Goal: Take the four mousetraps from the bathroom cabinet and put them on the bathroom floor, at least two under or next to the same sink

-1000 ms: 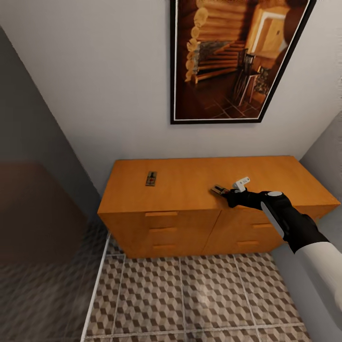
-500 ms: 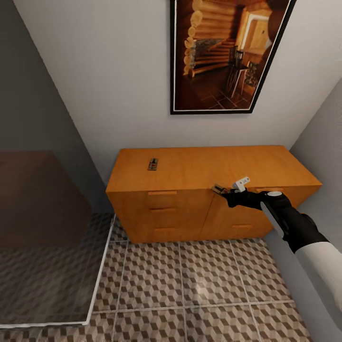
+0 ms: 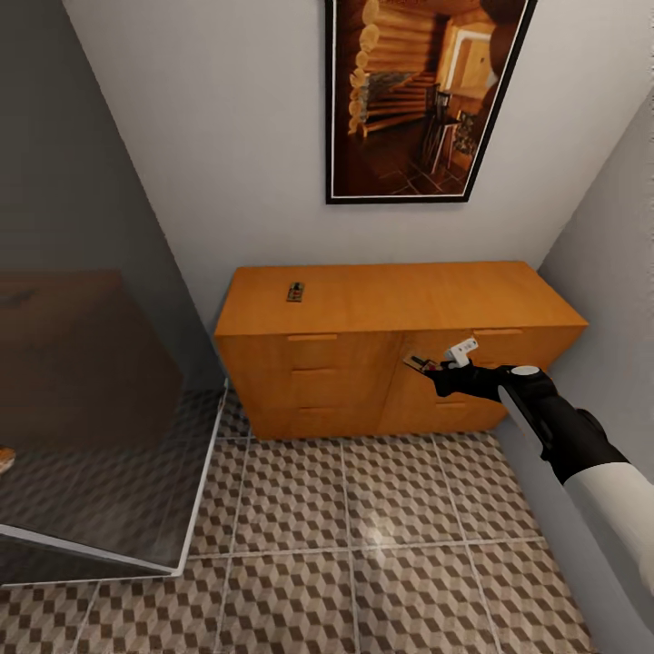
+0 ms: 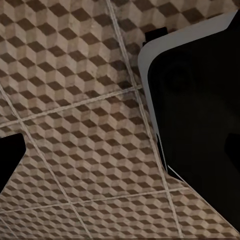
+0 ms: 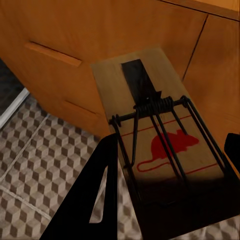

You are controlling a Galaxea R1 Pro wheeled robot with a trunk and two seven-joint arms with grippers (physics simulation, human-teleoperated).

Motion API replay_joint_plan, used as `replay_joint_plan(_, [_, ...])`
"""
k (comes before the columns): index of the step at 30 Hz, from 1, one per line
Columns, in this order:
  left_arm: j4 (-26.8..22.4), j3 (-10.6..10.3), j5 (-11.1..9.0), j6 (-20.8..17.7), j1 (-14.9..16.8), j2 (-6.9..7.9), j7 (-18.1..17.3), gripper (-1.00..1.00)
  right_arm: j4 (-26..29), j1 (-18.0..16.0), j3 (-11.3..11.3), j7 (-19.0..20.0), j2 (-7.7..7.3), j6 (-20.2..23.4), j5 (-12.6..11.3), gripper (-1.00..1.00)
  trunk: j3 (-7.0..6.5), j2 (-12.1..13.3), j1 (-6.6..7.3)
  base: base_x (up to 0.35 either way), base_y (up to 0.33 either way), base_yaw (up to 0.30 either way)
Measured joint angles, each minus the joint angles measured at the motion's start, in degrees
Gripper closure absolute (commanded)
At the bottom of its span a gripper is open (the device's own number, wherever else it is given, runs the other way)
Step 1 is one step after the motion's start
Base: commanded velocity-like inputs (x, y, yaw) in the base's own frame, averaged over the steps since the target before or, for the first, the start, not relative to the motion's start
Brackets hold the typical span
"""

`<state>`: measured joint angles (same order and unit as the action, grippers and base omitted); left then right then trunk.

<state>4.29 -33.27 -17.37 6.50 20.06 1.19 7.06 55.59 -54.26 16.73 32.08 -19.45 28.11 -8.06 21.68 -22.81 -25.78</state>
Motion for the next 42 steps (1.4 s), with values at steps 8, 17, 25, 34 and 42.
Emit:
replay_joint_plan(8, [0.00, 0.00, -0.01, 0.03, 0.00, -0.07, -0.03, -1.00, -0.44, 0.00, 0.07, -0.07, 0.05, -0.13, 0.00, 1.00, 0.00, -0.01, 0.03, -0.050, 0.000, 0.000])
replay_joint_plan(17, [-0.08, 0.00, 0.06, 0.44, 0.00, -0.09, -0.05, -1.00, -6.07, 0.00, 0.21, -0.09, 0.39, -2.48, -0.04, 1.00, 0.00, 0.00, 0.03, -0.002, 0.000, 0.000])
replay_joint_plan(25, [-0.20, -0.07, 0.13, 0.63, 0.00, -0.40, -0.14, -1.00, -22.72, 0.00, 0.12, -0.06, 0.77, -14.12, -0.06, 1.00, 0.01, 0.00, 0.03, 0.000, 0.000, 0.000])
replay_joint_plan(34, [-0.38, -0.09, 0.14, 1.21, -0.02, -1.86, -0.24, -1.00, -39.75, 0.07, 0.23, -0.28, 2.12, -24.80, 0.09, 1.00, 0.01, 0.00, 0.03, 0.000, 0.000, 0.000])
replay_joint_plan(42, [-0.41, -0.07, 0.09, 6.24, -0.01, -1.81, -0.43, -1.00, -52.92, 1.11, 0.19, -0.80, 5.02, -35.64, 4.64, 1.00, 0.01, 0.00, 0.03, 0.000, 0.000, 0.000])
